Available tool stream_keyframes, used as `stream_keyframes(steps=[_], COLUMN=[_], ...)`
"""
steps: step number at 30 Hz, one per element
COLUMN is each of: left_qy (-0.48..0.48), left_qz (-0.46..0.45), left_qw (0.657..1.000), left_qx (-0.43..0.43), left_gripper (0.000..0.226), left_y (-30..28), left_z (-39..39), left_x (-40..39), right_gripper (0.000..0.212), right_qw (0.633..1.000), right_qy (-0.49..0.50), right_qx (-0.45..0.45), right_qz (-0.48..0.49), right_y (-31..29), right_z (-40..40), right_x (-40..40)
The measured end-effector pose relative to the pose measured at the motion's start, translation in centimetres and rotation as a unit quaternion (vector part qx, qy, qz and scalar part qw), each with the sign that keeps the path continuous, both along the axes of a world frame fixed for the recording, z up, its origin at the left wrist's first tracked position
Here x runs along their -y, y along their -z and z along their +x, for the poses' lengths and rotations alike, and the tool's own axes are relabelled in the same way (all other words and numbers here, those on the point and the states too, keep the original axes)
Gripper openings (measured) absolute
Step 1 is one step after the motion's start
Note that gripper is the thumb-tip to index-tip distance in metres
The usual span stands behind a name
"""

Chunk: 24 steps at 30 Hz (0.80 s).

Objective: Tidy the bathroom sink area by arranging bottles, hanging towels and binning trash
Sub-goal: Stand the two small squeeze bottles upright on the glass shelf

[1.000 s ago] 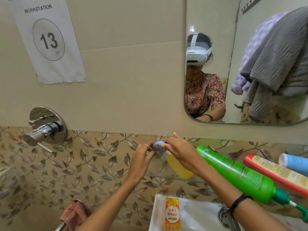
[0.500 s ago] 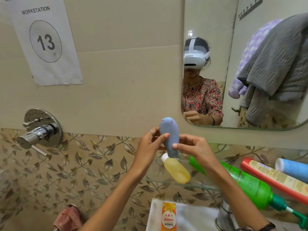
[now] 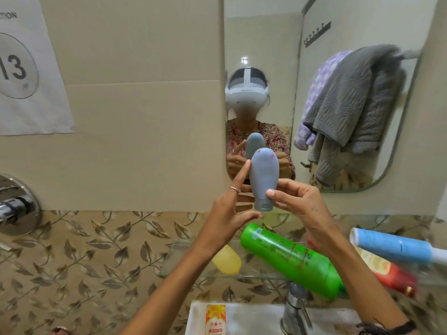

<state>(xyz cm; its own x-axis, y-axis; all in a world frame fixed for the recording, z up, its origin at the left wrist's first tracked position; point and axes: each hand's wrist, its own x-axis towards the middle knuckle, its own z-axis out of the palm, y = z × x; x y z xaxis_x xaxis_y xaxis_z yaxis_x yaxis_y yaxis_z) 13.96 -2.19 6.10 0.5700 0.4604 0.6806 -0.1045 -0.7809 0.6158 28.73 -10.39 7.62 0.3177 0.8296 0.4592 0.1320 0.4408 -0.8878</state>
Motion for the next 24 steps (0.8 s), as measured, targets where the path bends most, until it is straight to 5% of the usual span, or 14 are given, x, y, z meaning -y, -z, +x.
stream_keyframes(steps=[10, 24], left_qy=[0.027, -0.036], left_qz=[0.034, -0.015], left_qw=[0.999, 0.999], left_qx=[0.023, 0.002], left_gripper=[0.101, 0.097], left_y=[-0.9, 1.8], left_z=[0.9, -5.4], left_x=[1.0, -1.6], right_gripper=[0.022, 0.020], right_qw=[1.000, 0.996], right_qy=[0.013, -0.090], right_qx=[0.014, -0.005], right_qz=[0.013, -0.025], right_y=[-1.0, 2.2], right_z=[0.7, -3.8], right_x=[2.0, -2.7])
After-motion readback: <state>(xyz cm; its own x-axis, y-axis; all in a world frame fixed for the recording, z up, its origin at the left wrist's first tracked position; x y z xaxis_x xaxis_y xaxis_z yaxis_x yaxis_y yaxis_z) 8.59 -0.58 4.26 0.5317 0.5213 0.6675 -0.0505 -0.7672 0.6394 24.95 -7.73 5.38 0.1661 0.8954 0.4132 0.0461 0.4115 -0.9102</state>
